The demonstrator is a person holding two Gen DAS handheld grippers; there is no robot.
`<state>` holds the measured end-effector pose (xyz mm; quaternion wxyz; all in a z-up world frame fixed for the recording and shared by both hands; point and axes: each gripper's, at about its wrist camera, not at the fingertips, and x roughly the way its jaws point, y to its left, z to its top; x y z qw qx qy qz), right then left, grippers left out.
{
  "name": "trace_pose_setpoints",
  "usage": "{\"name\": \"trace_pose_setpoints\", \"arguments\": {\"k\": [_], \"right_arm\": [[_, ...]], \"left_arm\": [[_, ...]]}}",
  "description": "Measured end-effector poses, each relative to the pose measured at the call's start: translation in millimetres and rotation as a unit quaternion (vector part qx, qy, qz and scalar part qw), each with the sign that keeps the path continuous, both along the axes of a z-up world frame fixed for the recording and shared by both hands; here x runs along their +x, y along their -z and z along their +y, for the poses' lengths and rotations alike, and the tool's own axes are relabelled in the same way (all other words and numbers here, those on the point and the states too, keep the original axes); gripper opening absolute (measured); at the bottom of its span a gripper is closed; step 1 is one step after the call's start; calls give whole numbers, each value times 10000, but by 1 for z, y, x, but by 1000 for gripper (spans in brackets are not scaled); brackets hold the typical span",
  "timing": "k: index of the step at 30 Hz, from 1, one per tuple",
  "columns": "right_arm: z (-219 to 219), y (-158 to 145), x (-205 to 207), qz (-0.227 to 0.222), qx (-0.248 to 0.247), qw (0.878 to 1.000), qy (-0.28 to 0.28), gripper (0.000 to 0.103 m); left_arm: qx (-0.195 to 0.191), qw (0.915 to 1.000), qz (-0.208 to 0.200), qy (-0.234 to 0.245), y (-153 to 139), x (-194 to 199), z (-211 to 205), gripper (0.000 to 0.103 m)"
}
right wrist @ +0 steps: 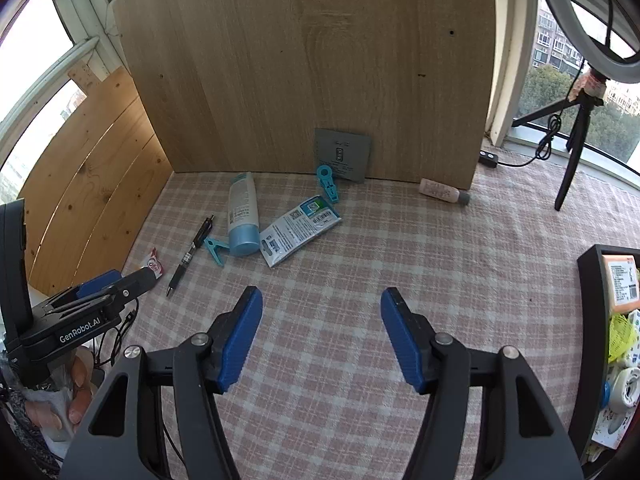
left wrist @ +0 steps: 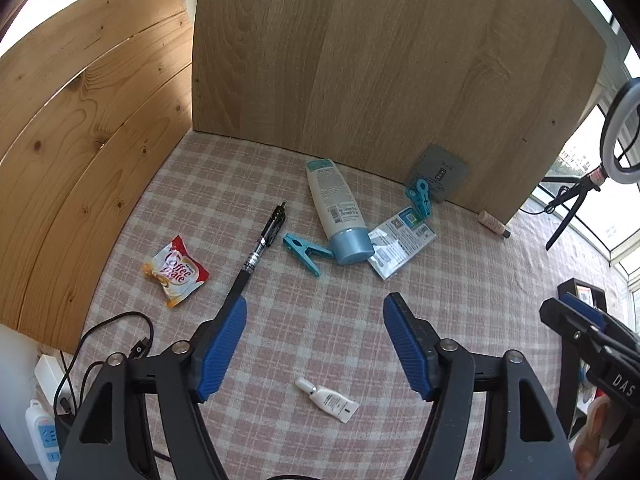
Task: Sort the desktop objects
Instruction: 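Reach the left tool to the white-and-blue shampoo bottle and close on it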
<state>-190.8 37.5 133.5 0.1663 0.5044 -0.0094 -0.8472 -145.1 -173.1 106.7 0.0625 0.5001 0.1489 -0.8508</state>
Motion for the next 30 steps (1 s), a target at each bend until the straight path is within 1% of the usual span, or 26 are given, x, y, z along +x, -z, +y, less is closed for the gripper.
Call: {"name": "trace_pose_setpoints", "arguments": {"k": [1, 6, 8, 10, 12, 15, 18, 22, 26, 29, 30], "right_arm": [[-9, 4, -7, -66, -17, 10000, -56, 55], [-43, 35, -48, -401, -53, 9988, -285, 46], [-55, 50, -64, -565, -120, 9978, -319, 45], [-65, 65, -77, -735, -188, 9965, -356, 42], [-74, 80, -90, -877, -210, 9951, -396, 37], [-87, 100, -105, -1009, -187, 9934, -514, 35], [-98, 113, -115, -1094, -269, 9916, -632, 35], [-108, 119, -126, -1072, -303, 9912, -710, 35], [-110, 122, -137, -1229, -605, 9875, -778, 35], [-111, 123, -138, -1229, -684, 9866, -829, 35], [-112, 123, -138, -1243, -727, 9861, -825, 35]], "left_arm": [[53, 10000, -42, -40, 2, -9, -3, 62], [304, 9993, -170, -115, 12, -55, -15, 62], [295, 9991, -260, -138, 23, -75, -18, 60], [274, 9986, -398, -194, 35, -93, -21, 53], [425, 9974, -538, -234, 50, -106, -25, 49], [649, 9950, -676, -348, 69, -120, -30, 43], [742, 9939, -744, -336, 81, -130, -29, 39], [924, 9925, -740, -291, 91, -133, -25, 39], [1215, 9895, -731, -287, 100, -128, -19, 39], [1325, 9884, -655, -340, 102, -118, -17, 39], [1418, 9871, -641, -375, 103, -115, -18, 39]]}}
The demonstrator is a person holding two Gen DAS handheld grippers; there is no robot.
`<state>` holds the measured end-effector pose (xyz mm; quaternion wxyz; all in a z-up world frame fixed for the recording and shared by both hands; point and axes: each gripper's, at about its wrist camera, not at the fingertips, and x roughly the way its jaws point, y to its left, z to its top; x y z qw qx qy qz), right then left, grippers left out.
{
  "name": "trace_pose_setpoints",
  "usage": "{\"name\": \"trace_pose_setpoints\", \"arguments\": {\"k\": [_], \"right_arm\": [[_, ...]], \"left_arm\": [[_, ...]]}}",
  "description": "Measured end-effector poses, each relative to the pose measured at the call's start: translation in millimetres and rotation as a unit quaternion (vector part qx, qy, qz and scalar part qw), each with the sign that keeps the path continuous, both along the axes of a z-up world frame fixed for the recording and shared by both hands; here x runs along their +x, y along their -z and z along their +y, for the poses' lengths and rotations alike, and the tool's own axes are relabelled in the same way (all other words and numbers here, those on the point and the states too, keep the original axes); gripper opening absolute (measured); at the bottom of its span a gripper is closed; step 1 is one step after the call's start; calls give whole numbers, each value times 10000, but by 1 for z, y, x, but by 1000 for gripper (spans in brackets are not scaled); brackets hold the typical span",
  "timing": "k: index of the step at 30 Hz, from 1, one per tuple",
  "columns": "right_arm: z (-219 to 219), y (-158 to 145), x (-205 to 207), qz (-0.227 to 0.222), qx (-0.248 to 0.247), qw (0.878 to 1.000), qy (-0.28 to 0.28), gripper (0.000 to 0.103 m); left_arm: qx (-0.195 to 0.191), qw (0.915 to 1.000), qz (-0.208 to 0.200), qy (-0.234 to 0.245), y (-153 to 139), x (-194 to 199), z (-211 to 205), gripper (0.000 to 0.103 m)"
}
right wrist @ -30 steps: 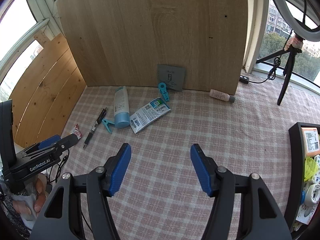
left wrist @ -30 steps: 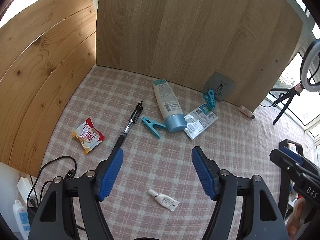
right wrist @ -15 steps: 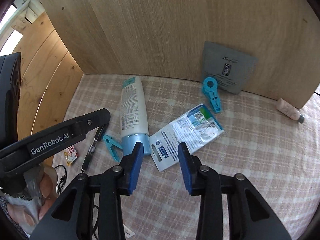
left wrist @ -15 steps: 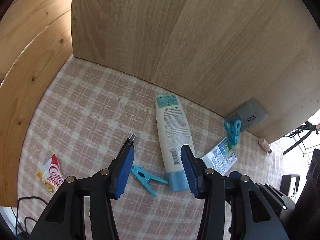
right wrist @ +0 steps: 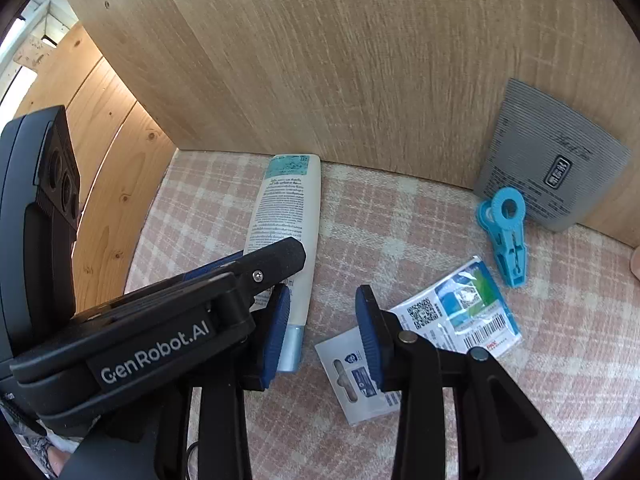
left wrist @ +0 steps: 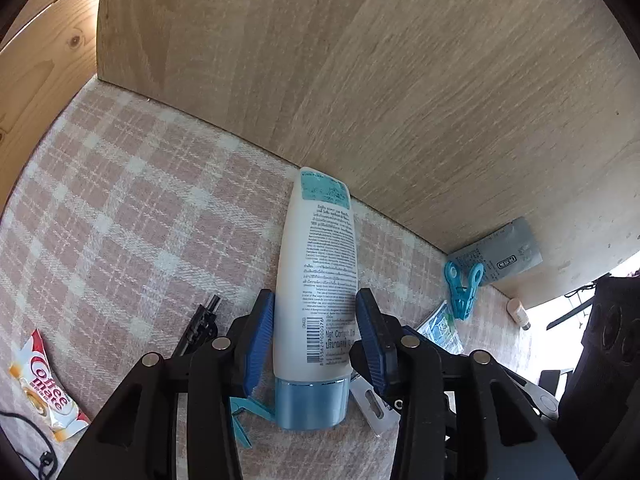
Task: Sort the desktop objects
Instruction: 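Reach the left tool to the white-and-blue shampoo bottle and close on it, then carry the shampoo bottle with the left tool to the black tray and release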
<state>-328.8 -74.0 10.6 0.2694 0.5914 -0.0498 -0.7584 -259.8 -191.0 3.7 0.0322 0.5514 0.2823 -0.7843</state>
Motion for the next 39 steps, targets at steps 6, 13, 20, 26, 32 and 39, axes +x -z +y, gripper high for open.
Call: {"name": "trace_pose_setpoints", "arguments": {"k": [6, 13, 20, 26, 32, 39], "right_arm": [[7, 7, 8, -206, -269, 9994, 79, 35], [13, 11, 31, -391, -646, 9971, -2, 35], [2, 8, 68, -28, -340, 9992, -206, 42], [22, 4, 96, -50, -252, 9993, -268, 39], [53, -10, 127, 172, -102, 9997, -153, 34], [89, 6, 144, -45, -18, 9998, 197, 44]], "left_arm": [[467, 9988, 101, -123, 3, 32, -3, 39], [431, 9989, 149, -59, -4, 82, 23, 38], [451, 9988, 163, 82, -13, 141, 58, 38], [715, 9974, 79, 67, -21, 207, 85, 37], [763, 9966, 73, 295, -51, 273, 121, 30], [613, 9952, 127, 757, -74, 315, 165, 28]]}}
